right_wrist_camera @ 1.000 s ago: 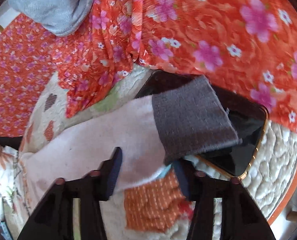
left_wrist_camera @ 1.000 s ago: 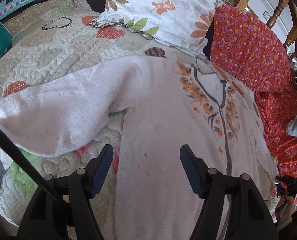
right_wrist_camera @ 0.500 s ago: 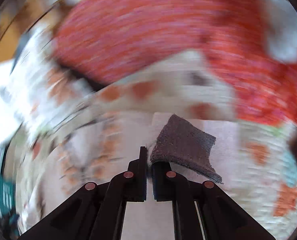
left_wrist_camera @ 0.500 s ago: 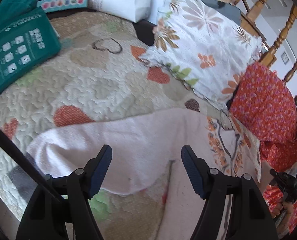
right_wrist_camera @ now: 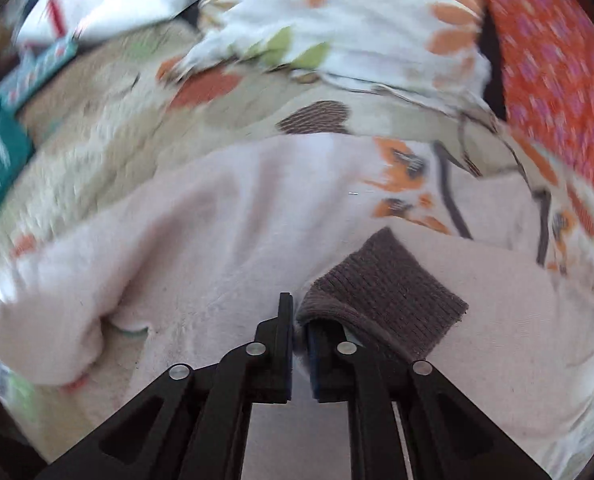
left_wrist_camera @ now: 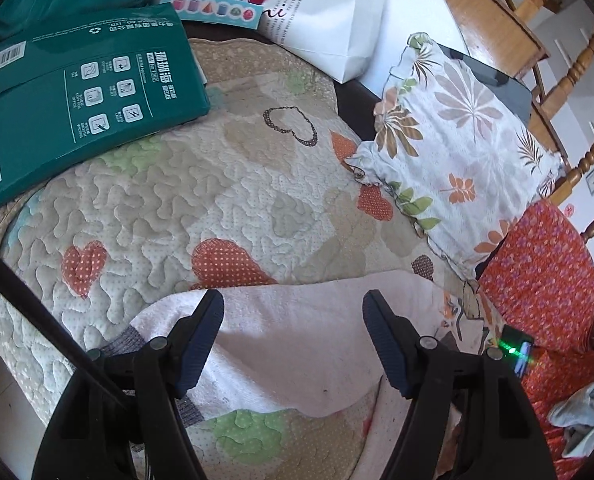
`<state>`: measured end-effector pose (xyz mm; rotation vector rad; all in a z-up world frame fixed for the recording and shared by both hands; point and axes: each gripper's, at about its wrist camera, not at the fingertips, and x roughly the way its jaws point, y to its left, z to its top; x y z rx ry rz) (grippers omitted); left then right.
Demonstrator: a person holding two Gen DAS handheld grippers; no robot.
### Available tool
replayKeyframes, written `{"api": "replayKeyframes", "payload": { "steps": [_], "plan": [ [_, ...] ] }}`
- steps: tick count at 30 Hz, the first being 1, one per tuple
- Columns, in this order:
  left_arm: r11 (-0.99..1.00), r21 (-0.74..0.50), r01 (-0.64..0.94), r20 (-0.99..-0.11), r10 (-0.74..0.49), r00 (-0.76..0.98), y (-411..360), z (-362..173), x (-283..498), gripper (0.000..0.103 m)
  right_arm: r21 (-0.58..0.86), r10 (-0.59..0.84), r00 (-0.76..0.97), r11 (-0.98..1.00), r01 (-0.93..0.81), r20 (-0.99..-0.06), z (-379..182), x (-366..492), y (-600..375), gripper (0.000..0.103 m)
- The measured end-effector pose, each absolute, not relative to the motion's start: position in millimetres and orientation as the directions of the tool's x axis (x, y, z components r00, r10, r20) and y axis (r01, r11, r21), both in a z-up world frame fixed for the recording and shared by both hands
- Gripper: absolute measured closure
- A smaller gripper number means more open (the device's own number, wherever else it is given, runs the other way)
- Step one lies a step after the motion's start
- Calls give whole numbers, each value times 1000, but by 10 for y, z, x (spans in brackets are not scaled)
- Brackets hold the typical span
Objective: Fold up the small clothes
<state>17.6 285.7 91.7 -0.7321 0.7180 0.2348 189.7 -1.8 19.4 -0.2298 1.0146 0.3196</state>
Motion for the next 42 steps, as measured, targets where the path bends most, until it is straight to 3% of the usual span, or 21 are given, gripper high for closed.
{"api": "replayKeyframes", "payload": {
  "steps": [1, 3, 8, 10, 12, 14, 17, 20, 23, 26, 28, 31, 35, 37, 39, 41, 42],
  "plan": [
    [727, -532, -434, -668, -45, 743, 2868, 919, 171, 32, -88, 132, 505, 917, -390, -853, 172, 1859, 89, 81],
    [722, -534, -440, -662, -34, 749, 2882, 933, 156, 32, -168, 107, 533, 881, -441, -839, 167, 1792, 283, 57],
    [699, -526, -484, -635, 56, 770, 2984, 1000, 36, 32, -474, 24, 652, 666, -576, -758, 71, 1393, 800, 55],
    [674, -542, -502, -631, 67, 773, 3046, 982, -6, 31, -656, -23, 750, 504, -562, -661, -44, 1148, 972, 55],
    [646, -568, -509, -634, 51, 772, 3106, 933, -20, 31, -744, -33, 805, 408, -530, -592, -108, 983, 1016, 52],
    [632, -580, -514, -644, 30, 764, 3122, 885, -15, 30, -743, -19, 807, 405, -534, -590, -64, 873, 962, 35],
    [634, -583, -508, -652, 8, 758, 3108, 854, -7, 30, -679, -23, 793, 531, -506, -609, 158, 867, 649, 30],
    [636, -586, -501, -656, -10, 755, 3079, 833, 0, 30, -576, -85, 756, 704, -416, -649, 365, 1057, 30, 29],
    [640, -585, -499, -658, -15, 753, 3040, 824, 11, 30, -510, -242, 716, 840, -183, -655, 519, 1419, -906, 29],
    [655, -565, -503, -669, -7, 743, 2985, 821, 49, 30, -450, -369, 652, 892, 47, -663, 604, 1683, -1754, 29],
    [665, -540, -515, -688, 4, 726, 2959, 805, 90, 30, -400, -393, 596, 907, 128, -700, 569, 1797, -2230, 29],
    [656, -514, -552, -716, 26, 698, 2974, 758, 112, 30, -437, -482, 441, 875, 208, -757, 312, 1998, -2733, 30],
    [637, -508, -580, -732, 35, 680, 3045, 694, 68, 30, -313, -414, 503, 909, 275, -759, 487, 1909, -2940, 31],
    [625, -511, -590, -738, 34, 674, 3077, 663, 44, 30, -273, -353, 538, 935, 224, -766, 555, 1938, -2822, 43],
    [616, -516, -594, -738, 31, 674, 3090, 649, 29, 30, -252, -318, 550, 948, 193, -772, 561, 1964, -2723, 64],
    [621, -517, -589, -736, 28, 676, 3076, 654, 37, 30, -219, -274, 536, 962, 165, -799, 503, 2111, -2637, 78],
    [627, -513, -586, -736, 29, 676, 3065, 660, 43, 30, -213, -270, 521, 963, 167, -810, 474, 2199, -2621, 81]
  ]
}}
